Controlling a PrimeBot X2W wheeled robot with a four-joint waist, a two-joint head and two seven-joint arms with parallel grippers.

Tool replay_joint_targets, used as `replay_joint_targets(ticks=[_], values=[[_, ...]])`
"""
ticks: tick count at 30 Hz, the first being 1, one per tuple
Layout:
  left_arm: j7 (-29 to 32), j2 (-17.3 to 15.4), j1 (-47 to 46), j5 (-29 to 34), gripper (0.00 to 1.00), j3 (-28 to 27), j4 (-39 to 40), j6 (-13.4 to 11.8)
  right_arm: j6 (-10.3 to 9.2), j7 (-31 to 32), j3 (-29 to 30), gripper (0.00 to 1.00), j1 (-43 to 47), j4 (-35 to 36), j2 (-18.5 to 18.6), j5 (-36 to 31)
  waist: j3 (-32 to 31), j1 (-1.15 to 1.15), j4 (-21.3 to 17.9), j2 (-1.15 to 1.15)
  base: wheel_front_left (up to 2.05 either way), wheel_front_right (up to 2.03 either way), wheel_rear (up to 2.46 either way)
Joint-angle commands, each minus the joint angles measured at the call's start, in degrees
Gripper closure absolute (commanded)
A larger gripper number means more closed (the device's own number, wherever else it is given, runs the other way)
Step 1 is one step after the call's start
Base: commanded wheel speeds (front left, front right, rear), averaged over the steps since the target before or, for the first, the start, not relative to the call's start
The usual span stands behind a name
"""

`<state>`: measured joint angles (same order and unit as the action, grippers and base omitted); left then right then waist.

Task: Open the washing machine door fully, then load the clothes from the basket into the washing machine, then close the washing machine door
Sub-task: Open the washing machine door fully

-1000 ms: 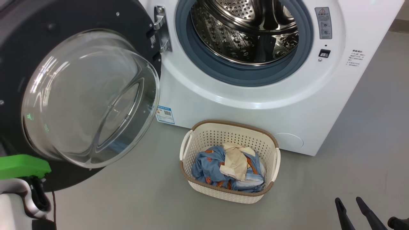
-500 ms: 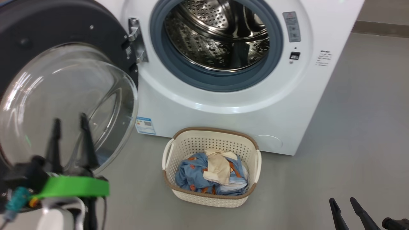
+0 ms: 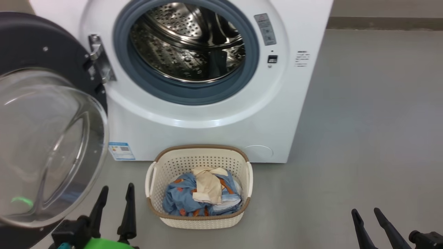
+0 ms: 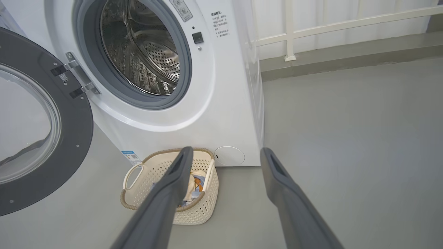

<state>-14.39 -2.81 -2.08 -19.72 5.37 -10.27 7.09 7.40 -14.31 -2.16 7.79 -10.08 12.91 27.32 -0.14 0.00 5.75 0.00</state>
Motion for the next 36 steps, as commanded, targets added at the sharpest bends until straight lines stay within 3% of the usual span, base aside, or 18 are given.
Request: replay_joint_targets(ticks=[1, 16, 36], values=[[-0.58, -0.94, -0.07, 0.2, 0.0, -2.48, 2.14, 0.31, 0.09, -0.69, -1.42, 0.0, -2.06, 1.6, 1.15, -0.44, -0.05, 0.0, -2.26, 0.0, 0.0, 0.0, 0.0], [-0.6, -0.23, 7.8, 4.5, 0.0, -6.99, 7.77, 0.39, 0.09, -0.69, -0.71, 0.0, -0.91, 2.7, 0.26, -1.8, 0.13, 0.0, -6.55, 0.0, 0.0, 0.0, 0.0], [-0.61, -0.08, 10.36, 4.62, 0.0, -7.62, 8.6, 0.39, 0.09, -0.69, 0.99, 0.0, 0.44, 2.9, -1.1, -2.24, -0.52, 0.0, -5.84, 0.0, 0.0, 0.0, 0.0]])
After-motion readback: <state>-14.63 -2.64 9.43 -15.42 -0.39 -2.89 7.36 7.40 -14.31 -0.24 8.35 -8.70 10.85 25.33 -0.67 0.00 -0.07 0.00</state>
